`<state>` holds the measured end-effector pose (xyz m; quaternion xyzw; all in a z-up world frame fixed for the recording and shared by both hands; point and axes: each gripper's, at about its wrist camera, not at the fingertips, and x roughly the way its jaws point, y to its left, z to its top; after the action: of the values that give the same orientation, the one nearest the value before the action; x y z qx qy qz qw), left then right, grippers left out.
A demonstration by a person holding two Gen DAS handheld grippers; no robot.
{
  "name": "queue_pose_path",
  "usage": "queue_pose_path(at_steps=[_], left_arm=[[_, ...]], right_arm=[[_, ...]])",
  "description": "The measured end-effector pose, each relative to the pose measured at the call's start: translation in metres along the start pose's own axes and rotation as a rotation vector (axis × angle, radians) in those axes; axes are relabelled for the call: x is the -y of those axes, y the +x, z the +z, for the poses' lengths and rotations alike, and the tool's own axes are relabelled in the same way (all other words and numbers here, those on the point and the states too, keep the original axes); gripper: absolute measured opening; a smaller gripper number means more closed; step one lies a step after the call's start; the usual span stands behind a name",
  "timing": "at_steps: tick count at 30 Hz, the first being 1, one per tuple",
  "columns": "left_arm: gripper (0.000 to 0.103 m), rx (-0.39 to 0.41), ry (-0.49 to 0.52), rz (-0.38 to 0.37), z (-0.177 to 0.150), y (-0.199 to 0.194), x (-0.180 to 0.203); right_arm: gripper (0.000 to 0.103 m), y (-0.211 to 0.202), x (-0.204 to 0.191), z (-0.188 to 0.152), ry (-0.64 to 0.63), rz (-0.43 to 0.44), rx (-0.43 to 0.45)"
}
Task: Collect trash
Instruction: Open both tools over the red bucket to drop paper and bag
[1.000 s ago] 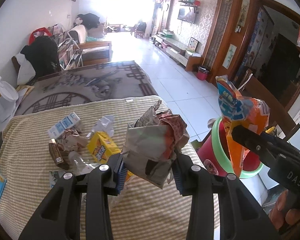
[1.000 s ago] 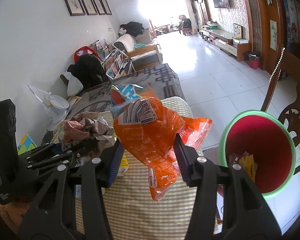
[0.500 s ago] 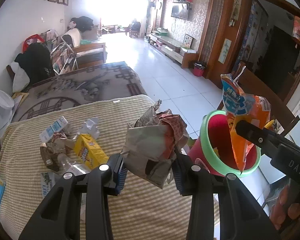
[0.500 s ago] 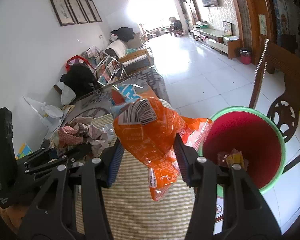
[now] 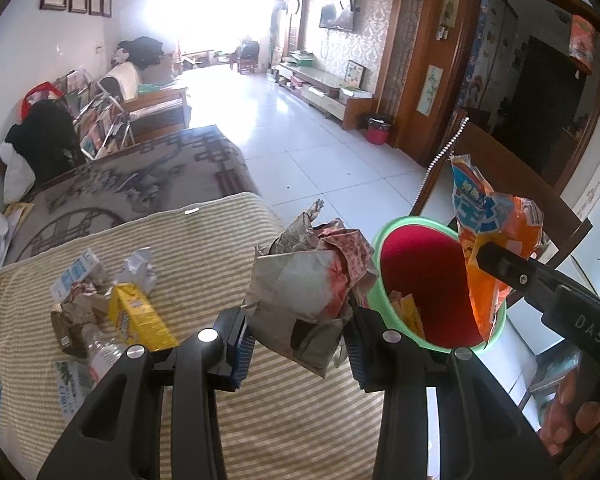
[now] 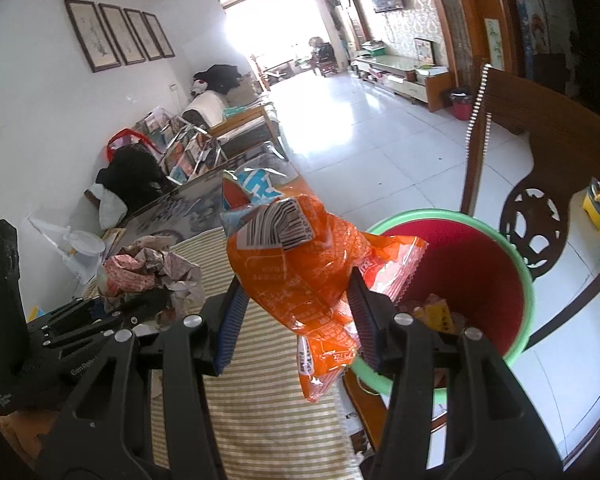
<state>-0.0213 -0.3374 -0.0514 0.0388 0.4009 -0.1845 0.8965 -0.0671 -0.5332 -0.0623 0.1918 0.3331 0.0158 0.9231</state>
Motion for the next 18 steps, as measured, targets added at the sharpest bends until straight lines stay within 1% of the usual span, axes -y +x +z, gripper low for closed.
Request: queue_pose_path(at_steps=[6, 12, 15, 18], left_arm=[[0.036, -0.007, 0.026, -0.062, 0.013, 0.019, 0.03], [0.036, -0.034, 0.057, -0.159, 0.022, 0.045, 0.067], [0.036, -0.053, 0.071, -0.2, 0.025, 0.058, 0.083], [0.036, -0.061, 0.082, -0.219, 0.029, 0.07, 0.096]], right_arm=[[0.048, -0.011, 0.039, 0.003, 0.044, -0.069, 0.018], [0.048, -0.021, 0.079, 0.003, 0.107, -0.146, 0.029], [0.048, -0.024, 0.094, 0.002, 0.127, -0.172, 0.028], [0.048, -0.022, 0.102, 0.001, 0.14, -0.185, 0.026]])
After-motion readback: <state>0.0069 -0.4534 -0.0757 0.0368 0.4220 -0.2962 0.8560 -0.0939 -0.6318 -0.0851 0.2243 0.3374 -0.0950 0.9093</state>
